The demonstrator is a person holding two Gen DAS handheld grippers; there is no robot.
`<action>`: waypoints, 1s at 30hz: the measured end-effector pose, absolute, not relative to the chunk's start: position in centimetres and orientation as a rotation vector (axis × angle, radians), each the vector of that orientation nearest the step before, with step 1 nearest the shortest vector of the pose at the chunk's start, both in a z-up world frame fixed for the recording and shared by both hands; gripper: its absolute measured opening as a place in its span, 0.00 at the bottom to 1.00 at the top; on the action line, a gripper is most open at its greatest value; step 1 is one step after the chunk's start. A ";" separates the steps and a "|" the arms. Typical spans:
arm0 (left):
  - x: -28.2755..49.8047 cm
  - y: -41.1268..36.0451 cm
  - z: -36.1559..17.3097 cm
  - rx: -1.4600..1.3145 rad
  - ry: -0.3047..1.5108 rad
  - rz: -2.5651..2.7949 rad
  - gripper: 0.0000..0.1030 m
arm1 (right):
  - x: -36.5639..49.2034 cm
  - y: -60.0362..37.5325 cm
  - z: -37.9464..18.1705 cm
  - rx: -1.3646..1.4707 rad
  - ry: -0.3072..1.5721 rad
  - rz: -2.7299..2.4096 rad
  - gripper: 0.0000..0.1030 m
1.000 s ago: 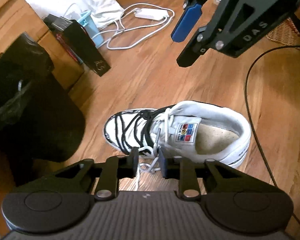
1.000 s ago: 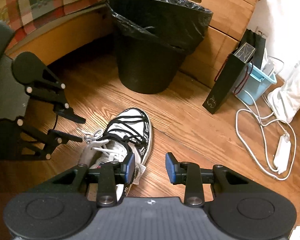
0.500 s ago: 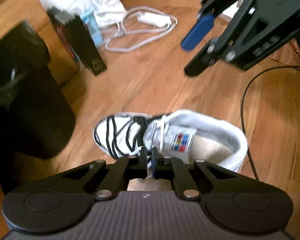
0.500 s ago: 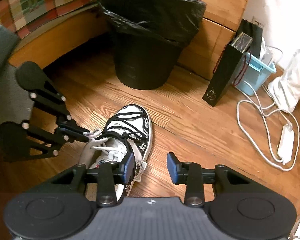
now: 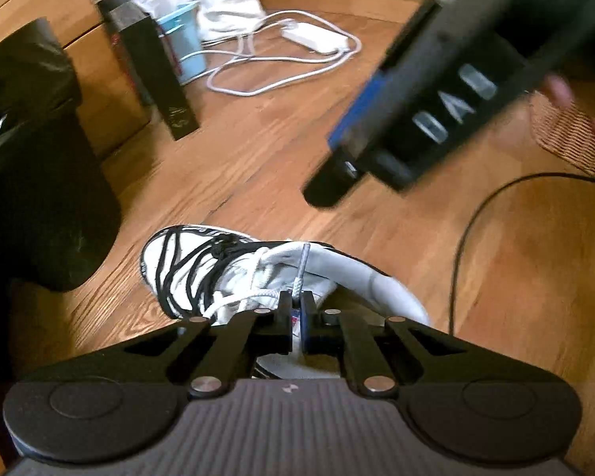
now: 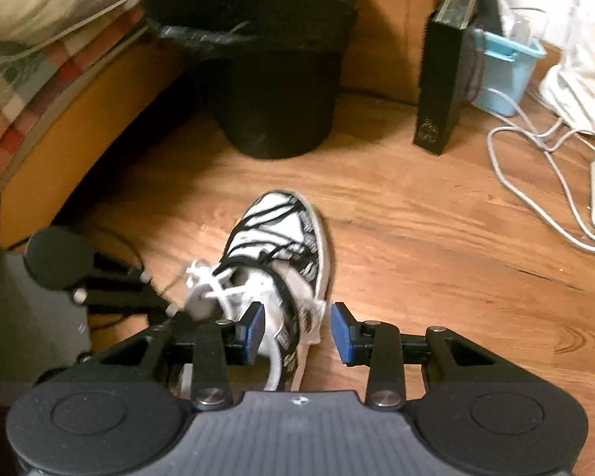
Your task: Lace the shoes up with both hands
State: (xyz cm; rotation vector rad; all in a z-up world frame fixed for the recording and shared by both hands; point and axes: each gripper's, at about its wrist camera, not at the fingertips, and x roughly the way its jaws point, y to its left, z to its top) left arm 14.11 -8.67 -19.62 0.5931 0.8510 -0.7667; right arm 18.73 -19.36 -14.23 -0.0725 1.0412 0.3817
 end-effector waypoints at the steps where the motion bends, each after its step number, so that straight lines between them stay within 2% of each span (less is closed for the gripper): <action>1: 14.1 -8.8 -19.8 0.598 0.857 -0.757 0.05 | 18.6 -19.1 -14.3 -0.086 1.042 0.392 0.40; 7: 14.5 -9.0 -20.6 0.637 0.885 -0.709 0.05 | 18.3 -18.3 -14.9 -0.144 1.061 0.392 0.40; 16: 15.5 -10.0 -22.1 0.635 0.887 -0.673 0.05 | 18.1 -19.0 -15.0 -0.082 1.083 0.366 0.40; 30: 13.3 -12.1 -23.4 0.916 0.772 -0.672 0.05 | 18.4 -20.9 -13.7 0.020 1.043 0.312 0.39</action>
